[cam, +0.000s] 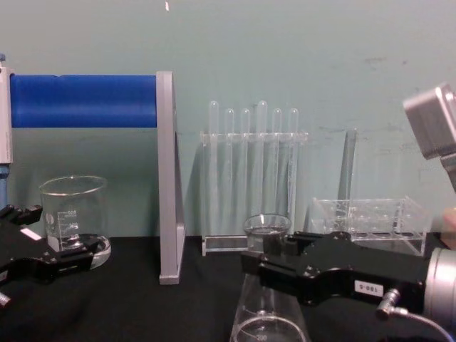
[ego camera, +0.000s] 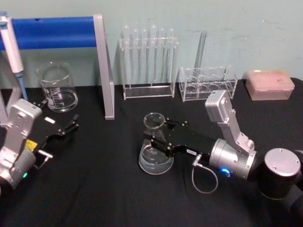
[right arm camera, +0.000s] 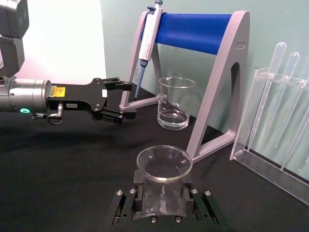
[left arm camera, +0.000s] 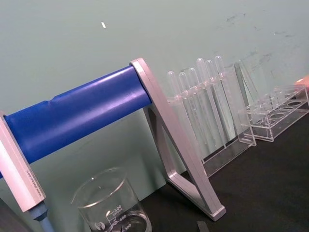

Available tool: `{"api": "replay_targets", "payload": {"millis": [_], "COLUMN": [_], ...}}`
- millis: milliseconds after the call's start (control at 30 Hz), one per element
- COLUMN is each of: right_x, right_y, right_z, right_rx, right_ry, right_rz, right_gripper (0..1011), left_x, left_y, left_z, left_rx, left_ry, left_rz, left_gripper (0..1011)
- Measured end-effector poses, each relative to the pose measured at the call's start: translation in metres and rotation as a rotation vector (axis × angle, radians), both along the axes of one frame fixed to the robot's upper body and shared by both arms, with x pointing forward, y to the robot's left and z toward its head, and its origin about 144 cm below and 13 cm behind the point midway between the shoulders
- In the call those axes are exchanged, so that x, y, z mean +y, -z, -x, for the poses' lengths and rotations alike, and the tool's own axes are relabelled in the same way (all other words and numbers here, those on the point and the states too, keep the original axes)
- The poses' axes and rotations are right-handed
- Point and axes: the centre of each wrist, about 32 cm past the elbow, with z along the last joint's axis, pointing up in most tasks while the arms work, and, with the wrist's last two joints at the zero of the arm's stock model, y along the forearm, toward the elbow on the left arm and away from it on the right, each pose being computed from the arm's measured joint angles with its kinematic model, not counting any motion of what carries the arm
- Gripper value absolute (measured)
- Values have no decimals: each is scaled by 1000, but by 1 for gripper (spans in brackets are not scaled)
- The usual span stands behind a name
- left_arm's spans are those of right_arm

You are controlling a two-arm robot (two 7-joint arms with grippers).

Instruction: Grasp the erlenmeyer flask with one hand, shake it three times, then place it back.

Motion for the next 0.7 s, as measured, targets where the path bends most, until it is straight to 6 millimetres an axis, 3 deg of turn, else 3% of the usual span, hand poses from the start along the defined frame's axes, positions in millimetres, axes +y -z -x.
{"api": "replay_targets", "payload": {"millis": [700], "right_x": [1], "right_y": [1], "right_z": [-3], "right_rx": [10], "right_ry": [-1], "right_rz": [9], "right_gripper": [453], "left_x": [0], "left_y": [0], "left_z": [0], "left_rx": [0], "left_ry": [0], "left_rz": [0], "left_gripper": [1001]}}
